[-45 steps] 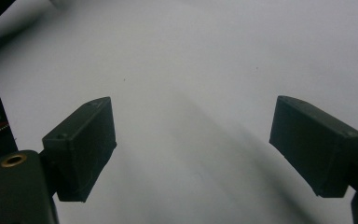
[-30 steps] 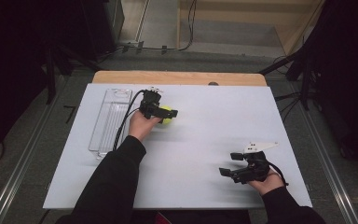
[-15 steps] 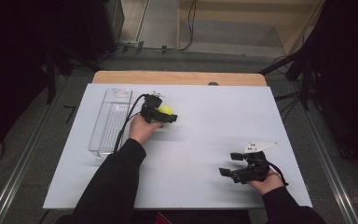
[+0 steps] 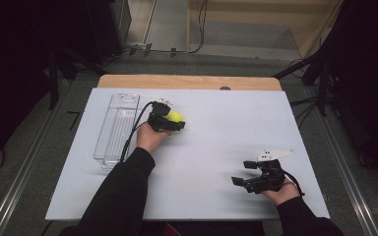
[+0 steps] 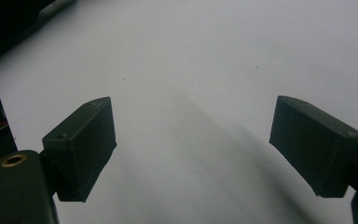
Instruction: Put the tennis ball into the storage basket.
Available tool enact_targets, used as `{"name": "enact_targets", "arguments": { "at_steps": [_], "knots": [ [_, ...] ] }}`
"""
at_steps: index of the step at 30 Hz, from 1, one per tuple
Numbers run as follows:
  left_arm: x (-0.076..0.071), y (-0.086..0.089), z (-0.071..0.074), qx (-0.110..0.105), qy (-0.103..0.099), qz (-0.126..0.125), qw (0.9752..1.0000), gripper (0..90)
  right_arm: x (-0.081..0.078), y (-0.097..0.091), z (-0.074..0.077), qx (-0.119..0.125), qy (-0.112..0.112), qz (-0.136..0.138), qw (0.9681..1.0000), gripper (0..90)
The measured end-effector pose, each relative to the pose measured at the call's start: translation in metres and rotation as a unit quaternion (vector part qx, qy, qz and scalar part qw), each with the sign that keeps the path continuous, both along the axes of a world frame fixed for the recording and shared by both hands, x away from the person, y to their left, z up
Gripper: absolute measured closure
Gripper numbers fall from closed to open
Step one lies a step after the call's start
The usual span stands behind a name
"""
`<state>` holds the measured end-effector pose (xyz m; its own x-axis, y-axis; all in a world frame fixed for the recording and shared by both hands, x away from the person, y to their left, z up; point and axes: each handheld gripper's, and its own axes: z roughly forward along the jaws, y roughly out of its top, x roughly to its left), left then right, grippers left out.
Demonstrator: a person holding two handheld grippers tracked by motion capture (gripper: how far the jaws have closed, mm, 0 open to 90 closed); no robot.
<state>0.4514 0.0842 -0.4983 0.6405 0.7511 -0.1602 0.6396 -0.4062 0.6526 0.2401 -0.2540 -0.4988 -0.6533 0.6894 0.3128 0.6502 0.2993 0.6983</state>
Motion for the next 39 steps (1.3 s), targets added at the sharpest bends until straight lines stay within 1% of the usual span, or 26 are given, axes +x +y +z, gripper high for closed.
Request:
{"name": "enact_targets", "arguments": {
  "at_steps": [2, 8, 10, 12, 15, 18, 19, 23, 24, 27, 30, 33, 39],
  "knots": [
    [0.000, -0.001, 0.001, 0.004, -0.001, 0.002, 1.0000, 25.4, 0.000, 0.000, 0.000, 0.000, 0.000, 0.000, 1.0000, 12.4],
    [0.000, -0.001, 0.001, 0.006, -0.001, 0.002, 1.0000, 26.2, 0.000, 0.000, 0.000, 0.001, 0.001, 0.000, 1.0000, 12.5],
    [0.000, -0.001, 0.001, 0.006, 0.002, 0.002, 1.0000, 26.3, 0.000, 0.000, 0.000, 0.001, 0.000, 0.000, 1.0000, 12.4],
    [0.000, -0.001, 0.002, 0.004, 0.009, 0.004, 0.9999, 26.3, 0.000, 0.000, 0.000, 0.000, 0.000, 0.000, 1.0000, 12.5],
    [-0.002, -0.001, 0.004, 0.010, 0.008, 0.002, 0.9999, 26.4, 0.000, 0.000, 0.000, 0.001, 0.000, 0.000, 1.0000, 12.4],
    [-0.002, 0.000, 0.006, 0.003, 0.011, 0.003, 0.9999, 26.4, 0.000, 0.000, 0.000, 0.001, 0.001, 0.000, 1.0000, 12.4],
    [-0.002, 0.000, 0.007, -0.002, 0.012, 0.003, 0.9999, 26.4, 0.000, 0.000, 0.000, 0.000, 0.002, 0.000, 1.0000, 12.4],
    [-0.007, -0.003, 0.014, -0.005, 0.010, -0.005, 0.9999, 26.4, 0.000, 0.000, 0.000, 0.001, 0.002, 0.000, 1.0000, 12.4],
    [-0.008, -0.003, 0.015, -0.004, 0.012, -0.007, 0.9999, 26.4, 0.000, 0.000, 0.000, 0.001, 0.002, 0.000, 1.0000, 12.4],
    [-0.011, -0.004, 0.019, -0.011, 0.015, -0.012, 0.9998, 26.4, 0.000, 0.000, 0.000, 0.001, 0.002, -0.001, 1.0000, 12.4],
    [-0.015, -0.006, 0.024, -0.009, 0.011, -0.022, 0.9997, 26.4, 0.000, 0.000, 0.000, 0.000, 0.001, 0.000, 1.0000, 12.4],
    [-0.020, -0.008, 0.029, -0.011, 0.010, -0.029, 0.9995, 26.4, 0.000, 0.000, 0.000, 0.001, 0.002, -0.001, 1.0000, 12.4],
    [-0.028, -0.009, 0.036, -0.006, 0.011, -0.043, 0.9990, 26.3, 0.000, 0.000, 0.000, 0.000, 0.002, 0.000, 1.0000, 12.4]
  ]
}}
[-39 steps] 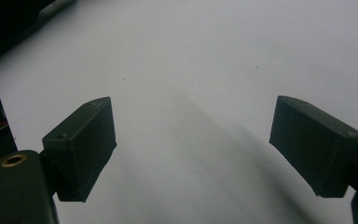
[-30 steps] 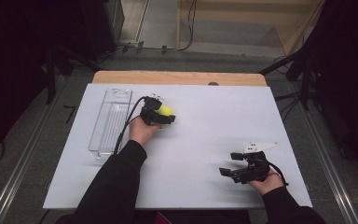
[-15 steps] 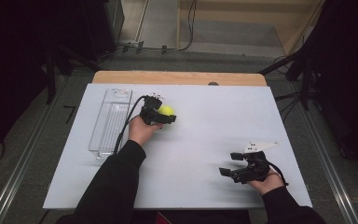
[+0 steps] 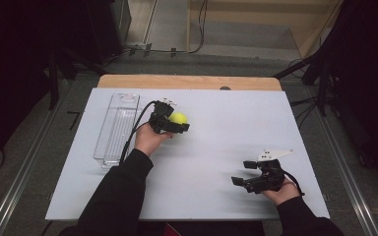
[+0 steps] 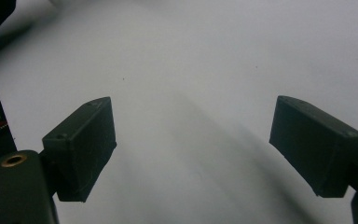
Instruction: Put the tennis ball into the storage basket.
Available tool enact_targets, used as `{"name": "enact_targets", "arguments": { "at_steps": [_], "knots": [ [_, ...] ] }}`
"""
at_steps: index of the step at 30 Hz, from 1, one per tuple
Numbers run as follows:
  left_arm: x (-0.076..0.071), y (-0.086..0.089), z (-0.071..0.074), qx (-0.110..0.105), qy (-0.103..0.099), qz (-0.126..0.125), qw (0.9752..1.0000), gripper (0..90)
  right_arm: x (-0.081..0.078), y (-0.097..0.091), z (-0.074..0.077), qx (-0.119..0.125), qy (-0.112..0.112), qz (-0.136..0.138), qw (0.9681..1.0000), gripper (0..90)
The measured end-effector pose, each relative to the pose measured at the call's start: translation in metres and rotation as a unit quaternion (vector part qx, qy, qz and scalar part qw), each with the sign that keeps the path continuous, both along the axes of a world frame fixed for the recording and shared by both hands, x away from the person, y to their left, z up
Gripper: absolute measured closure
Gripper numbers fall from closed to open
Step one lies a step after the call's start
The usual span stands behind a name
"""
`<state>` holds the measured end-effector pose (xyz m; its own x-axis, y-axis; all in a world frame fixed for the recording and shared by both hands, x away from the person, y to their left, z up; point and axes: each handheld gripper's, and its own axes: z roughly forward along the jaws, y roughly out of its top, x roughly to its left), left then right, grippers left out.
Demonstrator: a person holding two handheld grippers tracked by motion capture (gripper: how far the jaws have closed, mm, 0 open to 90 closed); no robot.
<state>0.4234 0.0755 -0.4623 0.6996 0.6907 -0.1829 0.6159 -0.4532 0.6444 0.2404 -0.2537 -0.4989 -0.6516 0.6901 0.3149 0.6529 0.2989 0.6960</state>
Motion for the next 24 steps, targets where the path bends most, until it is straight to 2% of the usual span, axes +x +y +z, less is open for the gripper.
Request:
{"name": "enact_targets", "arguments": {
  "at_steps": [12, 24],
  "knots": [
    [-0.011, 0.004, 0.014, -0.019, 0.006, -0.012, 0.9997, 26.3, 0.000, 0.000, 0.000, 0.000, -0.001, 0.001, 1.0000, 12.4],
    [-0.018, 0.010, 0.023, -0.020, 0.012, -0.020, 0.9995, 26.3, 0.000, 0.000, 0.000, 0.000, -0.001, 0.001, 1.0000, 12.4]
  ]
}}
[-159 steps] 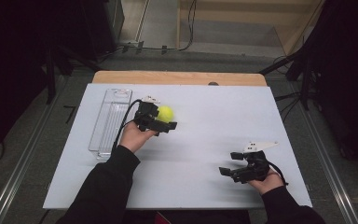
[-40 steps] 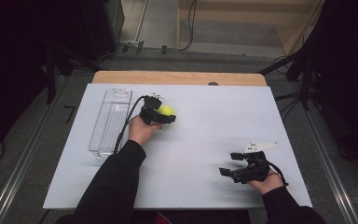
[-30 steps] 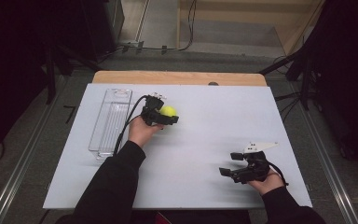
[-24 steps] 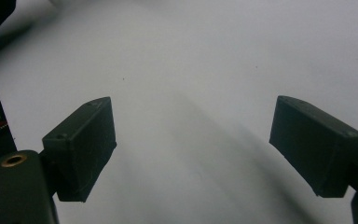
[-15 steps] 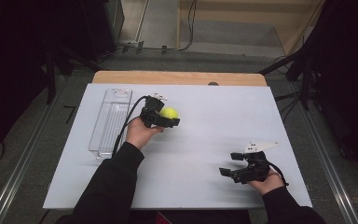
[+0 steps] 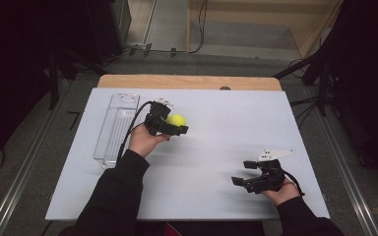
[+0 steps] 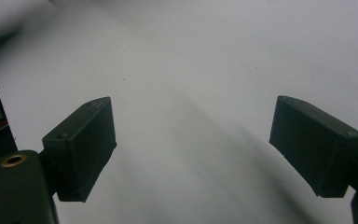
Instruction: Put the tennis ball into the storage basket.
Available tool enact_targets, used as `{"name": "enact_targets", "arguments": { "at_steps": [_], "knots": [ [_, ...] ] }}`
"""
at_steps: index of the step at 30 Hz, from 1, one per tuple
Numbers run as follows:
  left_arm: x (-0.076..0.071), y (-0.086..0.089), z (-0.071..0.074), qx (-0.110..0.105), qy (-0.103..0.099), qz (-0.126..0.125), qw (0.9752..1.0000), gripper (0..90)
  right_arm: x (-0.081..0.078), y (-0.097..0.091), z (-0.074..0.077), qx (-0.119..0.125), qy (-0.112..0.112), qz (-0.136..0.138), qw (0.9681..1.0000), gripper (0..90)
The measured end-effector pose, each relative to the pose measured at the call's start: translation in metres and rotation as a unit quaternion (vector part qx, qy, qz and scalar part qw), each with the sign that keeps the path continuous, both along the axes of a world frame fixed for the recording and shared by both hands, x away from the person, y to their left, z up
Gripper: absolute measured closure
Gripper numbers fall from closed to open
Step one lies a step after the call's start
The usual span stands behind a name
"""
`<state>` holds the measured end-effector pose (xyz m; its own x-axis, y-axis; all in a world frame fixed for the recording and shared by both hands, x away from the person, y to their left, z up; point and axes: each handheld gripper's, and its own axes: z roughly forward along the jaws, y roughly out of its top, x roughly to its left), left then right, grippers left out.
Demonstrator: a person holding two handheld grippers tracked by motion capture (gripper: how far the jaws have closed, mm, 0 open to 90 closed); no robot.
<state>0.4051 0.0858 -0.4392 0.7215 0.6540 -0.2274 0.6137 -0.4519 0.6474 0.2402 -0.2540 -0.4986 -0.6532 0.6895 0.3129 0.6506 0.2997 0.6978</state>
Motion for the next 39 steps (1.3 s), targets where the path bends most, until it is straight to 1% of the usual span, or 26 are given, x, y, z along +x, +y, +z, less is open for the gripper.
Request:
{"name": "enact_targets", "arguments": {
  "at_steps": [5, 10, 12, 15, 17, 20, 27, 33, 39],
  "knots": [
    [-0.002, 0.004, 0.005, -0.003, 0.003, -0.002, 1.0000, 26.3, 0.000, 0.000, 0.000, 0.001, 0.000, 0.000, 1.0000, 12.4],
    [-0.003, 0.007, 0.010, -0.013, 0.006, 0.000, 0.9999, 26.3, 0.000, 0.000, 0.000, 0.001, 0.001, 0.000, 1.0000, 12.4],
    [-0.003, 0.009, 0.012, -0.009, 0.007, 0.001, 0.9999, 26.3, 0.000, 0.000, 0.000, 0.000, 0.002, 0.000, 1.0000, 12.4],
    [-0.003, 0.010, 0.015, -0.010, 0.006, 0.003, 0.9999, 26.3, 0.000, 0.000, 0.000, 0.000, 0.002, 0.000, 1.0000, 12.4],
    [-0.003, 0.012, 0.016, -0.005, 0.004, 0.004, 1.0000, 26.3, 0.000, 0.001, 0.000, -0.002, 0.002, 0.000, 1.0000, 12.4],
    [-0.003, 0.014, 0.017, -0.004, 0.003, 0.006, 1.0000, 26.3, 0.000, 0.001, 0.000, -0.002, 0.002, 0.001, 1.0000, 12.4],
    [-0.002, 0.019, 0.021, -0.002, 0.006, 0.008, 1.0000, 26.3, 0.000, 0.001, 0.000, -0.002, 0.002, 0.000, 1.0000, 12.4],
    [-0.001, 0.025, 0.026, -0.009, 0.005, 0.014, 0.9998, 26.3, 0.000, 0.001, 0.000, -0.002, 0.002, 0.000, 1.0000, 12.4],
    [-0.001, 0.031, 0.029, -0.007, 0.006, 0.020, 0.9998, 26.3, 0.000, 0.000, 0.000, -0.002, 0.001, 0.001, 1.0000, 12.4]
  ]
}}
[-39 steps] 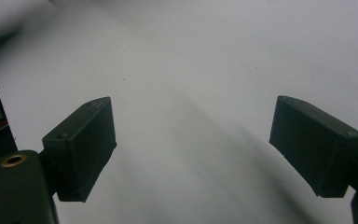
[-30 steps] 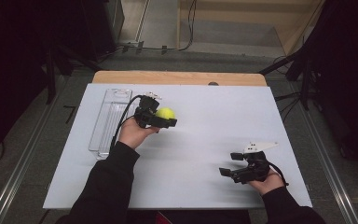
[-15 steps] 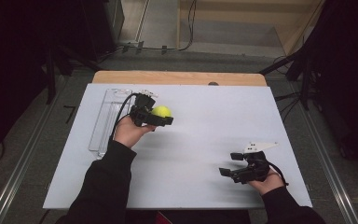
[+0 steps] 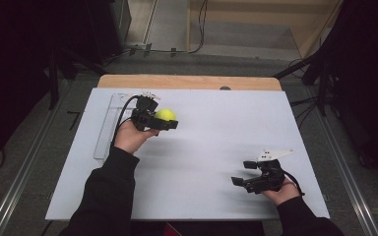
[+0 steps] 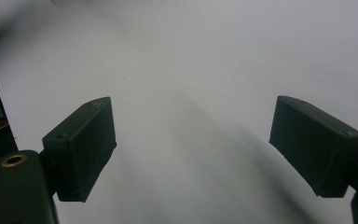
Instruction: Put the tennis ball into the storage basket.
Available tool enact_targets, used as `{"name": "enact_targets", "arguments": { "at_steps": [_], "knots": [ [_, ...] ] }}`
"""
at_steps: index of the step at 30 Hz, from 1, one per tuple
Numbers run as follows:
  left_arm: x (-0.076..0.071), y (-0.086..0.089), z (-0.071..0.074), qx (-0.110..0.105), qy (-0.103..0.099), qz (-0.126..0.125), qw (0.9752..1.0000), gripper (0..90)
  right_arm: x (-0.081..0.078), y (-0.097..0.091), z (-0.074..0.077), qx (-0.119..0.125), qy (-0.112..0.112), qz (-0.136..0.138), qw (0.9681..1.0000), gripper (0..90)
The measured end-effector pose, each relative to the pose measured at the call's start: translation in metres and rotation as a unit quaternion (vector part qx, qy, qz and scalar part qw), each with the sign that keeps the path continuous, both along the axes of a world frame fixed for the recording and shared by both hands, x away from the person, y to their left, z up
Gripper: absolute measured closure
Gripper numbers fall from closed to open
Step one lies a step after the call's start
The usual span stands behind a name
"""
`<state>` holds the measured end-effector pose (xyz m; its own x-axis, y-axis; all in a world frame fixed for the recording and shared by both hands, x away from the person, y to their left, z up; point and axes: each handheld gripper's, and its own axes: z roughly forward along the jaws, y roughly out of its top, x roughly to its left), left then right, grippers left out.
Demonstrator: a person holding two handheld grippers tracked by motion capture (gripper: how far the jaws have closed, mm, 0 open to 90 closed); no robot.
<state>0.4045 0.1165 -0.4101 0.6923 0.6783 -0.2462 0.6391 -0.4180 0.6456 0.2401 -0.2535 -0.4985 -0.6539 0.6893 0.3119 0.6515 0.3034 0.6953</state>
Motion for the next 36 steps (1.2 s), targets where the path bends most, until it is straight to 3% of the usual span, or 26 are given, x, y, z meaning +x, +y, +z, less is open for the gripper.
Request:
{"name": "enact_targets", "arguments": {
  "at_steps": [36],
  "knots": [
    [0.002, 0.033, 0.017, 0.000, -0.003, 0.023, 0.9997, 26.3, 0.000, -0.001, 0.001, 0.003, -0.002, -0.002, 1.0000, 12.4]
  ]
}}
